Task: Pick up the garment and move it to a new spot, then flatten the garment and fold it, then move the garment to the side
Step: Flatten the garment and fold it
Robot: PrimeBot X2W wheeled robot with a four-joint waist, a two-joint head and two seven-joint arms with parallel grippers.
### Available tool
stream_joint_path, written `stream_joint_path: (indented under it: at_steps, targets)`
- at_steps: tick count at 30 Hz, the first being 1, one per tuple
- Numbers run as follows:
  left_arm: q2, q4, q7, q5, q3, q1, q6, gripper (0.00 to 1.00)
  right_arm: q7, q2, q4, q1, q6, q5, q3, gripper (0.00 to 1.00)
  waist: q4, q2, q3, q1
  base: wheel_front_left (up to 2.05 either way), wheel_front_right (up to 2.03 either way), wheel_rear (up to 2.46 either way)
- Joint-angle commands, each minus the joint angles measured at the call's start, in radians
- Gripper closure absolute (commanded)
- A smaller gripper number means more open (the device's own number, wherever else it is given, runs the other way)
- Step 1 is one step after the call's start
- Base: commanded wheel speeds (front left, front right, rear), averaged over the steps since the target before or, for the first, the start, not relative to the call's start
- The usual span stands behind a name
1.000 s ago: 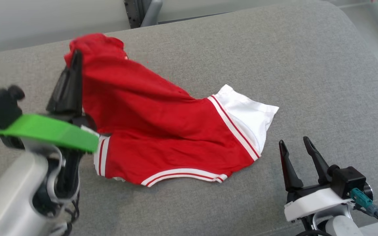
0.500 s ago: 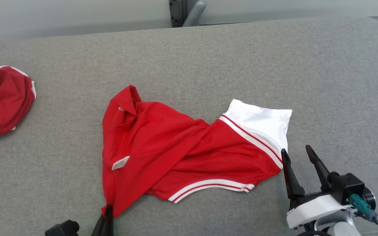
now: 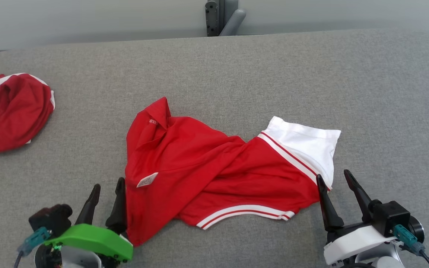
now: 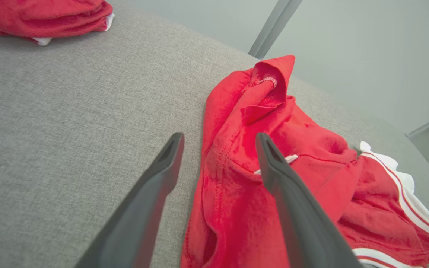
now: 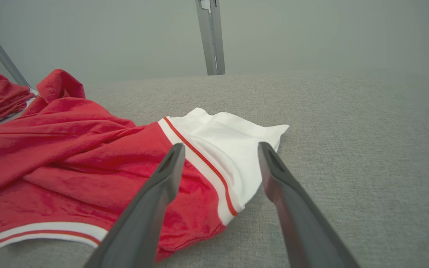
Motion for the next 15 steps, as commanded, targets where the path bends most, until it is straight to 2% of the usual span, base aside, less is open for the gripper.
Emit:
stream_joint_path:
  at_steps: [1, 5, 7, 9, 15]
  targets:
    - [0.005, 0.009, 0.009, 0.0, -0.002, -0.034, -0.008, 0.0, -0.003, -0.003, -0.002, -0.003, 0.0, 0.003, -0.001, 0.0, -0.004, 0.012, 0.006, 0.0, 0.0, 0.0, 0.0]
    - [0.007, 0.11, 0.061, 0.037, -0.043, -0.115, -0.01, 0.0, -0.003, -0.003, 0.003, -0.022, 0.0, 0.012, 0.018, 0.0, -0.03, 0.012, 0.017, 0.0, 0.0, 0.0, 0.0]
    - [-0.003, 0.138, 0.07, 0.045, -0.057, -0.145, -0.026, 0.0, -0.003, -0.003, 0.002, -0.026, 0.0, 0.018, 0.022, 0.0, -0.046, 0.012, 0.021, 0.0, 0.0, 0.0, 0.0]
    - [-0.013, 0.148, 0.076, 0.024, -0.055, -0.153, -0.045, 0.0, -0.003, -0.003, -0.001, -0.024, 0.0, 0.02, 0.018, 0.0, -0.058, 0.012, 0.022, 0.0, 0.0, 0.0, 0.0]
    - [0.019, 0.11, 0.087, 0.0, -0.042, -0.12, -0.064, 0.0, -0.003, -0.003, -0.002, -0.004, 0.0, 0.012, 0.009, 0.0, -0.082, 0.012, 0.023, 0.0, 0.0, 0.0, 0.0]
